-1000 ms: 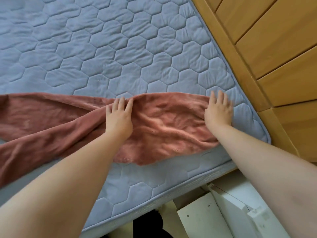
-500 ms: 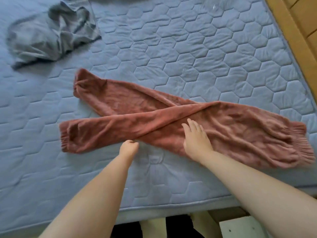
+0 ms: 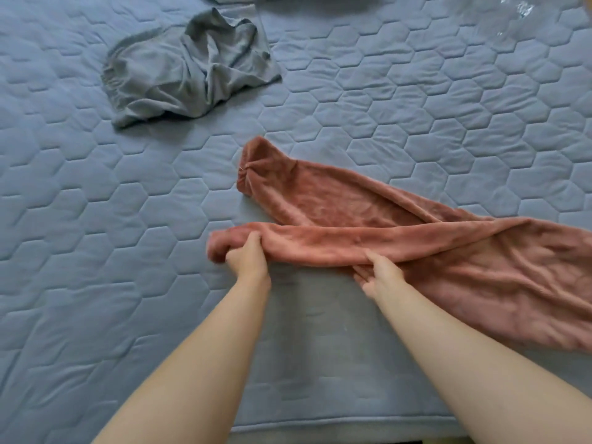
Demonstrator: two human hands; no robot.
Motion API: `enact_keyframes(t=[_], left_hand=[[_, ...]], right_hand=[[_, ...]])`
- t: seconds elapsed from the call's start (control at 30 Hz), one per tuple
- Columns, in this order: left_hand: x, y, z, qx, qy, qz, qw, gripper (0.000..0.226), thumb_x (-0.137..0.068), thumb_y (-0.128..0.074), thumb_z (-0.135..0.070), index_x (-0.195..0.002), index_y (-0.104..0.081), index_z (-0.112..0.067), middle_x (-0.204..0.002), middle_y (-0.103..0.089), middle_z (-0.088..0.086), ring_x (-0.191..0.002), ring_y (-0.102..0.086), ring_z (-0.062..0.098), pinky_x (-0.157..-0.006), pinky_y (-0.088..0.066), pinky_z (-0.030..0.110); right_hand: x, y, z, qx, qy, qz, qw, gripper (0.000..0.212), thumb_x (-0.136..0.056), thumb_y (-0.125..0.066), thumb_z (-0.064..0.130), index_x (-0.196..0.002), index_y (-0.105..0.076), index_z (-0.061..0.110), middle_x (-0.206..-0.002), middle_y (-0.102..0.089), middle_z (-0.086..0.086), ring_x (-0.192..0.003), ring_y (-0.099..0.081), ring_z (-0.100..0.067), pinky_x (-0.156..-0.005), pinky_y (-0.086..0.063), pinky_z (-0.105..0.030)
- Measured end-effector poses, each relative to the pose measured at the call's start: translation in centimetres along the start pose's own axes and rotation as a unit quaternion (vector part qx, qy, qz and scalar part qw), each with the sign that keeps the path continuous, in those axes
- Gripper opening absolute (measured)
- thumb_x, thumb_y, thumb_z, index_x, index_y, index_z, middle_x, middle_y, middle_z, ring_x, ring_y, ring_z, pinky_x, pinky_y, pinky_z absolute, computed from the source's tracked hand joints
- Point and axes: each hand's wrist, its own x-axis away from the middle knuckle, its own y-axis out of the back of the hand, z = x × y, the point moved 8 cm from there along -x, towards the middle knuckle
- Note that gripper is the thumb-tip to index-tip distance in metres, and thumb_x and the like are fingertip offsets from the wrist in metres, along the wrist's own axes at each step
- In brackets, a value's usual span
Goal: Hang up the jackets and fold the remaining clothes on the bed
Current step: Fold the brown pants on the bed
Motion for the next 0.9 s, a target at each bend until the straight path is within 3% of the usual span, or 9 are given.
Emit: enact_keyframes(t=[0.13, 0.27, 0.37, 0.43, 0.5, 0.63, 0.73, 0.83, 0.9], left_hand=[[1.2, -6.0, -9.0, -0.076, -0.151, 0.18, 0.969, 0.016, -0.086, -0.059, -0.007, -0.101, -0.059, -0.015, -0.091, -0.064, 0.003, -0.089, -0.064, 0.022, -0.077, -0.052, 0.029], [-0.4, -11.6, -12.4, -0.005, -0.122, 0.334, 0.934, 0.039, -0.085, -0.052, 0.004, -0.12, -0.057, -0.014, -0.119, -0.061, 0.009, -0.106, -0.061, 0.021, -0.091, -0.05, 0.032], [-3.2, -11.8, -13.4, -0.156, -0.269, 0.266, 0.913, 0.065, -0.07, -0.051, -0.004, -0.134, -0.048, -0.01, -0.13, -0.054, 0.005, -0.124, -0.05, 0.02, -0.11, -0.036, 0.032], [-5.1, -10.8, -12.7, -0.271, -0.31, 0.184, 0.893, 0.07, -0.075, -0.058, -0.004, -0.142, -0.038, -0.01, -0.144, -0.041, 0.008, -0.135, -0.036, 0.023, -0.112, -0.025, 0.029], [-7.9, -10.3, -10.8, -0.339, -0.262, 0.165, 0.888, 0.085, -0.079, -0.069, -0.017, -0.15, -0.022, -0.012, -0.153, -0.028, 0.01, -0.141, -0.026, 0.025, -0.114, -0.02, 0.032], [-10.9, -11.6, -7.9, -0.28, -0.137, 0.277, 0.909, 0.104, -0.078, -0.077, -0.035, -0.153, -0.008, -0.013, -0.152, -0.03, 0.007, -0.138, -0.034, 0.021, -0.113, -0.028, 0.032], [-11.0, -12.3, -8.0, -0.215, -0.086, 0.284, 0.931, 0.076, -0.08, -0.075, -0.03, -0.142, -0.037, -0.01, -0.121, -0.053, 0.001, -0.115, -0.05, 0.018, -0.096, -0.044, 0.031], [-10.5, -11.1, -8.9, -0.176, -0.111, 0.219, 0.953, 0.02, -0.08, -0.069, -0.018, -0.099, -0.067, -0.012, -0.078, -0.063, -0.002, -0.085, -0.061, 0.021, -0.067, -0.049, 0.027], [-9.9, -7.8, -10.0, -0.192, -0.169, 0.131, 0.958, 0.019, -0.082, -0.06, -0.018, -0.096, -0.07, -0.01, -0.082, -0.068, 0.004, -0.087, -0.064, 0.025, -0.071, -0.047, 0.029]], right_hand=[[1.4, -2.7, 2.6, -0.008, 0.018, -0.014, 1.0, 0.01, -0.092, -0.054, 0.004, -0.085, -0.055, 0.012, -0.073, -0.055, -0.006, -0.061, -0.054, -0.016, -0.057, -0.045, -0.03], [2.7, -5.5, 7.2, -0.075, 0.096, 0.05, 0.991, 0.019, -0.099, -0.041, 0.003, -0.095, -0.058, 0.01, -0.096, -0.063, -0.01, -0.099, -0.061, -0.023, -0.088, -0.047, -0.033], [1.4, -4.5, 7.5, -0.021, 0.12, 0.009, 0.993, 0.034, -0.1, -0.04, 0.01, -0.132, -0.048, 0.005, -0.134, -0.053, -0.011, -0.126, -0.049, -0.024, -0.104, -0.037, -0.04], [0.6, -3.0, 7.3, 0.078, 0.165, -0.063, 0.981, 0.04, -0.095, -0.049, 0.011, -0.135, -0.047, 0.008, -0.128, -0.055, -0.012, -0.119, -0.054, -0.027, -0.099, -0.042, -0.041], [0.2, -2.7, 7.1, 0.219, 0.224, -0.095, 0.945, 0.045, -0.091, -0.057, 0.009, -0.134, -0.048, 0.007, -0.126, -0.057, -0.013, -0.119, -0.054, -0.028, -0.102, -0.041, -0.039], [-0.8, -4.4, 3.8, 0.339, 0.219, -0.01, 0.915, 0.055, -0.089, -0.06, 0.007, -0.14, -0.04, 0.004, -0.141, -0.046, -0.015, -0.131, -0.043, -0.022, -0.103, -0.031, -0.023], [-1.4, -5.5, 2.2, 0.402, 0.206, 0.033, 0.891, 0.065, -0.088, -0.063, 0.01, -0.145, -0.033, 0.007, -0.146, -0.04, -0.015, -0.134, -0.039, -0.022, -0.104, -0.028, -0.021], [-0.5, -6.1, 2.4, 0.466, 0.235, 0.013, 0.853, 0.064, -0.088, -0.06, 0.011, -0.146, -0.032, 0.01, -0.141, -0.045, -0.013, -0.127, -0.045, -0.024, -0.09, -0.029, -0.015], [1.1, -6.6, 2.6, 0.485, 0.282, -0.017, 0.828, 0.06, -0.088, -0.058, 0.013, -0.144, -0.036, 0.013, -0.137, -0.048, -0.012, -0.123, -0.048, -0.026, -0.091, -0.033, -0.018]])
